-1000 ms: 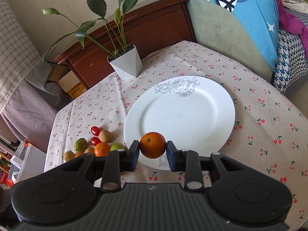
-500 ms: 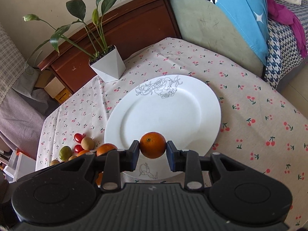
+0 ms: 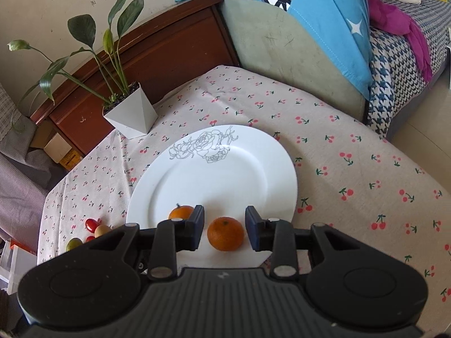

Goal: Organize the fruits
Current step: 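Carry both oranges onto the white plate and open both tools, then move both tools back toward the oranges beside the plate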

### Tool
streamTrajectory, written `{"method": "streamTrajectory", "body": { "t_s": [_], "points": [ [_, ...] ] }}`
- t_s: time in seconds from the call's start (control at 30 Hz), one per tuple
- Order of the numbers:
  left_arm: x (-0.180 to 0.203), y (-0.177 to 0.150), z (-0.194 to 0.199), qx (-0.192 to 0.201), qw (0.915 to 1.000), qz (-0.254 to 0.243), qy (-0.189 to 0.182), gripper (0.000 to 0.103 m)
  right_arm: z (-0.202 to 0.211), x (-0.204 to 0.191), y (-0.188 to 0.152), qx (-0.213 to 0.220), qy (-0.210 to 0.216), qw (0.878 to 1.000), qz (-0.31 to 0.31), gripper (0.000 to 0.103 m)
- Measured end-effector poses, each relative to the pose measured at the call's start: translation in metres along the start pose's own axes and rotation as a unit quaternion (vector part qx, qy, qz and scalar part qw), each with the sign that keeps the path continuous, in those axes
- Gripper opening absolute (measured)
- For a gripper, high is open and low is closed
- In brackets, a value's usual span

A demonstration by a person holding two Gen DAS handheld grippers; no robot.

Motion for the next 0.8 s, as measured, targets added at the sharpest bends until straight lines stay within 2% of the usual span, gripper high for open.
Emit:
{"method": "streamTrajectory", "body": {
  "t_s": [0.2, 0.37, 0.5, 0.8],
  "points": [
    [0.002, -0.004, -0.002, -0.001, 0.9999, -0.012, 0.006, 0.035, 0.001, 0.015, 0.002, 0.018, -0.049, 0.998, -0.017, 0.034],
    [0.003, -0.006, 0.0, 0.001, 0.9997, -0.024, 0.01, 0.036, -0.007, 0.021, -0.002, 0.006, -0.066, 0.998, -0.02, 0.039],
    [0.003, -0.007, 0.001, 0.002, 0.9995, -0.029, 0.012, 0.036, -0.018, 0.022, -0.006, -0.023, -0.05, 0.998, -0.022, 0.04],
    [0.002, -0.008, 0.004, 0.003, 0.9994, -0.032, 0.014, 0.037, -0.019, 0.019, -0.009, -0.022, -0.037, 0.999, -0.021, 0.049]
  ]
}}
Point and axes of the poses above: each gripper's, at about its wrist camera, not at the fingertips, and z roughly against the way its jaws point, x to its right, y to its top, the point moved 3 cm from there along -z, roughly the way its jaws point, and after that the axes turned 2 degrees about z, right-handed, at the moved point
